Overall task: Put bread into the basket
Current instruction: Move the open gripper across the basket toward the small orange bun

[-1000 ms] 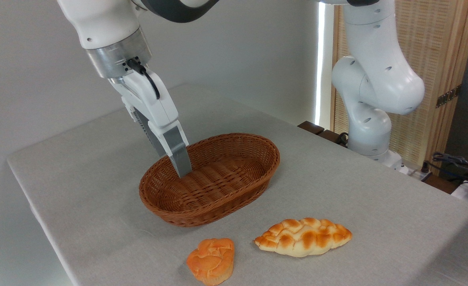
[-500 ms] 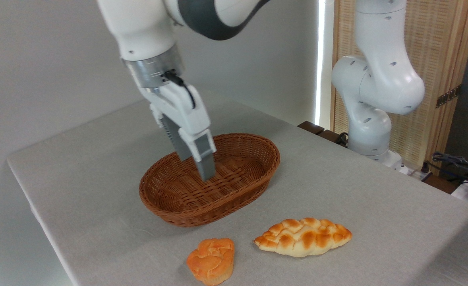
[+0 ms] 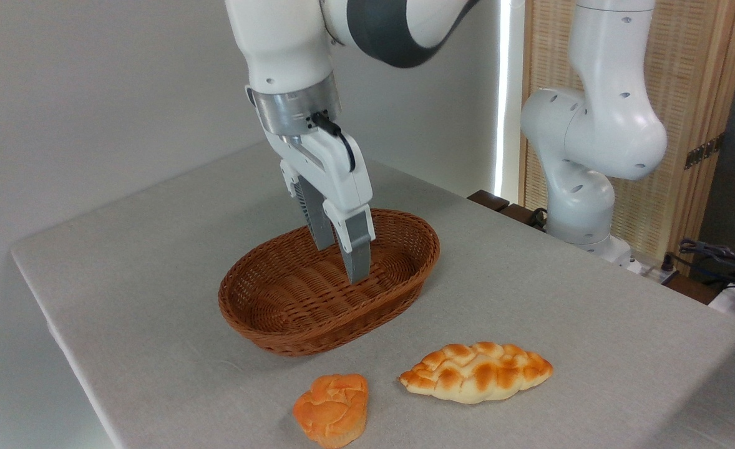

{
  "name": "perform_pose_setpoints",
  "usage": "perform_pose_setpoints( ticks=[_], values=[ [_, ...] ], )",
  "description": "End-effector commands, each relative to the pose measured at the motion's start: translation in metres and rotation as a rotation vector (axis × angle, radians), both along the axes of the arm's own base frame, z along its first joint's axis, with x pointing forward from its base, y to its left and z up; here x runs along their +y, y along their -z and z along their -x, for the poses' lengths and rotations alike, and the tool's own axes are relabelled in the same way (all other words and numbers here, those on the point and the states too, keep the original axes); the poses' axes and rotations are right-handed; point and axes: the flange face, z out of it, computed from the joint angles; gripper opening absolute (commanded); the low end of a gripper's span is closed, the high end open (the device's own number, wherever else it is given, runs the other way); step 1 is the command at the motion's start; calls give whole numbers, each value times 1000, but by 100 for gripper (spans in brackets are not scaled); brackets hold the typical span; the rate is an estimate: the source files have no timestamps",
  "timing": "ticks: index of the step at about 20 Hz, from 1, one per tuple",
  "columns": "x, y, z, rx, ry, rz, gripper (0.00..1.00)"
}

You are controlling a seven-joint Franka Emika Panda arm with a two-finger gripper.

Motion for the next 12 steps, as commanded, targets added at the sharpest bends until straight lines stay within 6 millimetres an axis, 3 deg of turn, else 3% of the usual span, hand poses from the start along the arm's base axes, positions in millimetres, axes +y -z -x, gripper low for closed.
perform_pose_setpoints(
  ticks=[1,2,4,9,12],
  values=[
    [14,18,8,-30,27,-34,100],
    [29,22,8,-40,20,-46,100],
    [38,31,10,-37,11,-52,100],
    [95,29,7,-95,12,-49,100],
    [97,33,-11,-192,26,-65,100]
  ],
)
